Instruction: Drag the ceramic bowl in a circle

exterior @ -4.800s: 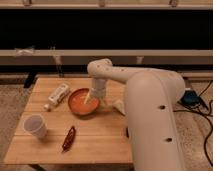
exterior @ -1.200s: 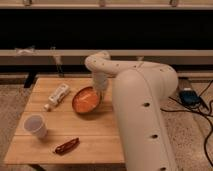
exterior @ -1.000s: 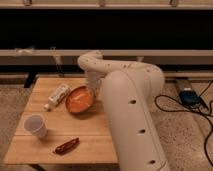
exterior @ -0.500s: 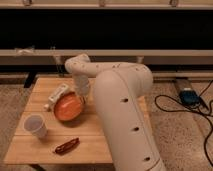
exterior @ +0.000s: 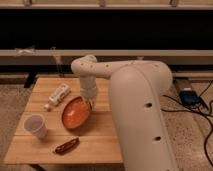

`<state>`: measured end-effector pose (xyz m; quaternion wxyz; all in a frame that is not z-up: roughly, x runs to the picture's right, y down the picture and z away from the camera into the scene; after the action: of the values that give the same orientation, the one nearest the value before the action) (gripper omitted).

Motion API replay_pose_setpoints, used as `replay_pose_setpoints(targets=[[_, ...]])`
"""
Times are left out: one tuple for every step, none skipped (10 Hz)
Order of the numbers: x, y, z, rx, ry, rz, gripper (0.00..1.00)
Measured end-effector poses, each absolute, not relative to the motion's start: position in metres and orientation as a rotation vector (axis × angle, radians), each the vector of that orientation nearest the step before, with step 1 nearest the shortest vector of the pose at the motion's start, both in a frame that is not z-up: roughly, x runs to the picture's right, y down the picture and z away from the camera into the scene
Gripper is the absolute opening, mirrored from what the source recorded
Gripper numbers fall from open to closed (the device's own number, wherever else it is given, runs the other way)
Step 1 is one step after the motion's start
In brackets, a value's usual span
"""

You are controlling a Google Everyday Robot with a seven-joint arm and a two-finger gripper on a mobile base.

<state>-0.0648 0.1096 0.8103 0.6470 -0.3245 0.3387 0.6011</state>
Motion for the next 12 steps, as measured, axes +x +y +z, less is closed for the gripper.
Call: replay_pose_setpoints(targets=[[-0.053, 0.113, 0.804, -0.732, 0.787, 1.385, 0.0], [-0.037, 0.117, 0.797, -0.721, 0.805, 1.412, 0.0], [-0.019, 0.119, 0.792, -0.706, 0.824, 1.45, 0.0], [-0.003, 0.119, 0.79, -0.693, 0.839, 1.481, 0.0], [0.009, 0.117, 0.792, -0.679, 0.851, 1.504, 0.0], [0.023, 0.11, 0.798, -0.662, 0.868, 1.528, 0.0], [0.03, 0.104, 0.805, -0.652, 0.878, 1.536, 0.0], [0.034, 0.099, 0.812, -0.645, 0.883, 1.539, 0.0], [0.037, 0.094, 0.821, -0.641, 0.883, 1.542, 0.0], [0.038, 0.086, 0.833, -0.636, 0.878, 1.542, 0.0], [0.034, 0.08, 0.842, -0.635, 0.872, 1.537, 0.0], [0.025, 0.073, 0.852, -0.634, 0.86, 1.526, 0.0]])
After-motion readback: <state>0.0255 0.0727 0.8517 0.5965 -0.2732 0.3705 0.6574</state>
